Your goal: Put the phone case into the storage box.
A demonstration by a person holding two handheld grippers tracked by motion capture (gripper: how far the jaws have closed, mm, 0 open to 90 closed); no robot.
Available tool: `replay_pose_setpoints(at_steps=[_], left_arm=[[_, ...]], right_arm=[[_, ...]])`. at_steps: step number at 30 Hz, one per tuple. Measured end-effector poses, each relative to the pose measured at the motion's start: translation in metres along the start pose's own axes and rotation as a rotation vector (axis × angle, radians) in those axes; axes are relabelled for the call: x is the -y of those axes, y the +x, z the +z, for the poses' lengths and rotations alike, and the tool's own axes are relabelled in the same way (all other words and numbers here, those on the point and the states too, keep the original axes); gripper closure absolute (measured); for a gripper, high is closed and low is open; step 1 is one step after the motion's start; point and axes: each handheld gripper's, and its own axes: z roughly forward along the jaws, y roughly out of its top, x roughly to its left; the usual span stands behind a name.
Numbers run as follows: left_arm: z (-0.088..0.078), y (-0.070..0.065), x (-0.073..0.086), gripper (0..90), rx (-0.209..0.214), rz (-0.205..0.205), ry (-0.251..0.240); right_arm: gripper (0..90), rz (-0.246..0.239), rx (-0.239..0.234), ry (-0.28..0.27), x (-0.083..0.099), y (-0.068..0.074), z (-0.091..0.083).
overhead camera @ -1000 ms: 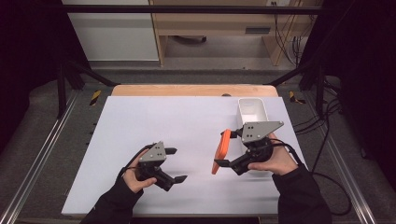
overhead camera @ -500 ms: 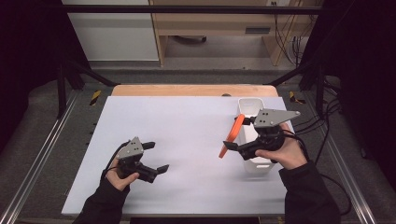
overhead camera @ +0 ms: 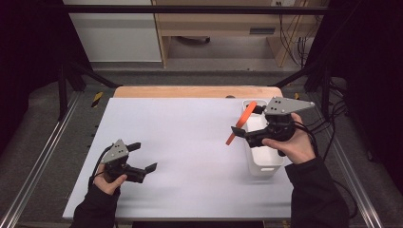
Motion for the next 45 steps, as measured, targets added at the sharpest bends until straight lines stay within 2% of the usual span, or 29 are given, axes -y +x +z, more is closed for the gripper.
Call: replay_pose_setpoints(at_steps=[8,13,18,30,37,45], left_arm=[[-0.009,0.007,0.009,0.0,-0.031,-0.021,-0.004],[-0.012,0.010,0.015,0.0,-0.046,-0.032,-0.001],[-0.012,0.011,0.017,0.0,-0.047,-0.037,-0.001],[-0.010,0.015,0.019,0.0,-0.046,-0.037,0.003],[-0.008,0.016,0.020,0.0,-0.042,-0.032,0.007],[-0.006,0.016,0.020,0.0,-0.042,-0.025,0.014]], right_arm=[[15.7,0.024,0.050,0.013,-0.005,-0.008,0.005],[15.7,0.044,0.093,-0.004,-0.009,-0.013,0.009],[15.7,0.063,0.140,0.011,-0.011,-0.021,0.013],[15.7,0.150,0.290,0.049,-0.013,-0.050,0.017],[15.7,0.196,0.352,0.079,-0.012,-0.064,0.019],[15.7,0.211,0.408,0.088,-0.010,-0.075,0.026]])
